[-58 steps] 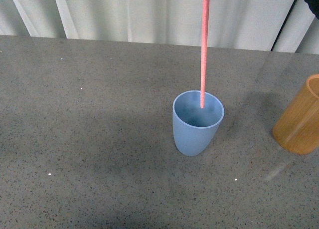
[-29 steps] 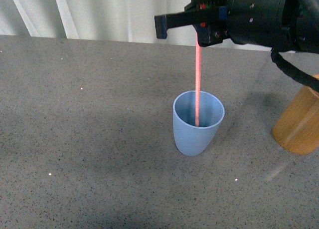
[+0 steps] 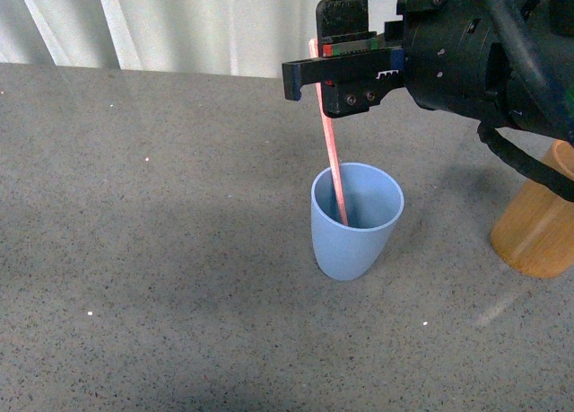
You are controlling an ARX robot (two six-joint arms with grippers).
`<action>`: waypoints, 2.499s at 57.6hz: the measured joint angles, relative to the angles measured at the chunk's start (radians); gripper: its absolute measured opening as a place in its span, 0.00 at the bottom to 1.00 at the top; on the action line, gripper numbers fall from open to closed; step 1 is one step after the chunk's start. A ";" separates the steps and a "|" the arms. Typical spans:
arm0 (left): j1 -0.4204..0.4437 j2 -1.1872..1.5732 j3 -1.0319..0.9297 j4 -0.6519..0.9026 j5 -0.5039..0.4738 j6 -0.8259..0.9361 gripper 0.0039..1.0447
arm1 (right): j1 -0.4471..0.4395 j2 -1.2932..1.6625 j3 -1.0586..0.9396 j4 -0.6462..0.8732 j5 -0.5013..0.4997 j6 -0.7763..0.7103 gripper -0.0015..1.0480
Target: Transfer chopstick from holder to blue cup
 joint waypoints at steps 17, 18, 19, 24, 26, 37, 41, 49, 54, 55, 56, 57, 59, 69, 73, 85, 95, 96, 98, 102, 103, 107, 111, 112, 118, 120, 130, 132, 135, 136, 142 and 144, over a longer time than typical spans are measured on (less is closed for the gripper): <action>0.000 0.000 0.000 0.000 0.000 0.000 0.94 | -0.040 -0.147 -0.019 -0.020 0.106 -0.061 0.91; 0.000 0.000 0.000 0.000 0.000 0.000 0.94 | -0.050 -0.178 -0.028 -0.029 0.137 -0.074 0.90; 0.000 0.000 0.000 0.000 0.000 0.000 0.94 | -0.057 -0.201 -0.036 -0.037 0.154 -0.080 0.90; 0.000 0.000 0.000 0.000 0.000 0.000 0.94 | -0.125 -0.367 -0.095 -0.155 0.336 -0.089 0.90; 0.000 0.000 0.000 0.000 0.000 0.000 0.94 | -0.166 -0.455 -0.127 -0.240 0.416 -0.075 0.90; 0.000 0.000 0.000 0.000 0.000 0.000 0.94 | -0.271 -0.767 -0.238 -0.455 0.504 0.015 0.90; 0.000 0.000 0.000 0.000 0.002 0.000 0.94 | -0.272 -0.780 -0.239 -0.449 0.481 0.021 0.90; 0.000 0.001 0.000 0.000 -0.002 0.000 0.94 | -0.342 -0.823 -0.407 -0.122 0.109 -0.048 0.63; 0.000 -0.001 0.000 0.000 -0.002 0.000 0.94 | -0.377 -0.898 -0.478 -0.108 0.079 -0.062 0.41; 0.000 -0.001 0.000 0.000 -0.002 0.000 0.94 | -0.383 -0.907 -0.488 -0.109 0.076 -0.062 0.37; 0.000 -0.001 0.000 0.000 -0.002 0.000 0.94 | -0.390 -0.921 -0.503 -0.109 0.072 -0.063 0.32; 0.000 -0.001 0.000 0.000 -0.002 0.000 0.94 | -0.394 -0.930 -0.512 -0.111 0.068 -0.063 0.29; 0.000 -0.001 0.000 0.000 -0.002 0.000 0.94 | -0.399 -0.944 -0.525 -0.115 0.061 -0.064 0.24; 0.000 -0.001 0.000 0.000 -0.002 0.000 0.94 | -0.486 -1.055 -0.594 -0.154 -0.037 -0.069 0.01; 0.000 -0.001 0.000 0.000 -0.002 0.000 0.94 | -0.499 -1.091 -0.613 -0.173 -0.035 -0.069 0.01; 0.000 -0.001 0.000 0.000 -0.001 0.000 0.94 | -0.500 -1.190 -0.648 -0.234 -0.040 -0.069 0.01; 0.000 -0.001 0.000 0.000 -0.001 0.000 0.94 | -0.500 -1.270 -0.670 -0.292 -0.040 -0.069 0.01; 0.000 -0.001 0.000 0.000 -0.001 0.000 0.94 | -0.500 -1.279 -0.672 -0.299 -0.040 -0.069 0.01; 0.000 -0.001 0.000 0.000 -0.001 0.000 0.94 | -0.500 -1.287 -0.679 -0.298 -0.040 -0.069 0.01; 0.000 -0.001 0.000 0.000 -0.002 0.000 0.94 | -0.500 -1.304 -0.694 -0.283 -0.040 -0.069 0.01; 0.000 -0.001 0.000 0.000 -0.001 0.000 0.94 | -0.500 -1.307 -0.694 -0.284 -0.040 -0.069 0.01; 0.000 -0.001 0.000 0.000 -0.001 0.000 0.94 | -0.500 -1.336 -0.694 -0.312 -0.040 -0.069 0.01; 0.000 -0.001 0.000 0.000 -0.001 0.000 0.94 | -0.500 -1.369 -0.694 -0.343 -0.040 -0.069 0.01; 0.000 -0.001 0.000 0.000 -0.001 0.000 0.94 | -0.500 -1.374 -0.694 -0.347 -0.040 -0.069 0.01; 0.000 -0.001 0.000 0.000 -0.001 0.000 0.94 | -0.500 -1.418 -0.694 -0.388 -0.040 -0.069 0.01; 0.000 -0.001 0.000 0.000 -0.001 0.000 0.94 | -0.500 -1.433 -0.694 -0.403 -0.040 -0.069 0.01; 0.000 -0.001 0.000 0.000 -0.001 0.000 0.94 | -0.500 -1.495 -0.694 -0.464 -0.040 -0.069 0.01; 0.000 -0.001 0.000 0.000 -0.001 0.000 0.94 | -0.500 -1.507 -0.694 -0.476 -0.040 -0.069 0.01; 0.000 -0.001 0.000 0.000 -0.001 0.000 0.94 | -0.500 -1.521 -0.694 -0.491 -0.040 -0.069 0.01; 0.000 -0.001 0.000 0.000 -0.001 0.000 0.94 | -0.500 -1.524 -0.694 -0.494 -0.040 -0.069 0.01; 0.000 -0.001 0.000 0.000 -0.001 0.000 0.94 | -0.500 -1.550 -0.694 -0.519 -0.040 -0.069 0.01; 0.000 -0.001 0.000 0.000 -0.001 0.000 0.94 | -0.500 -1.561 -0.694 -0.531 -0.040 -0.069 0.01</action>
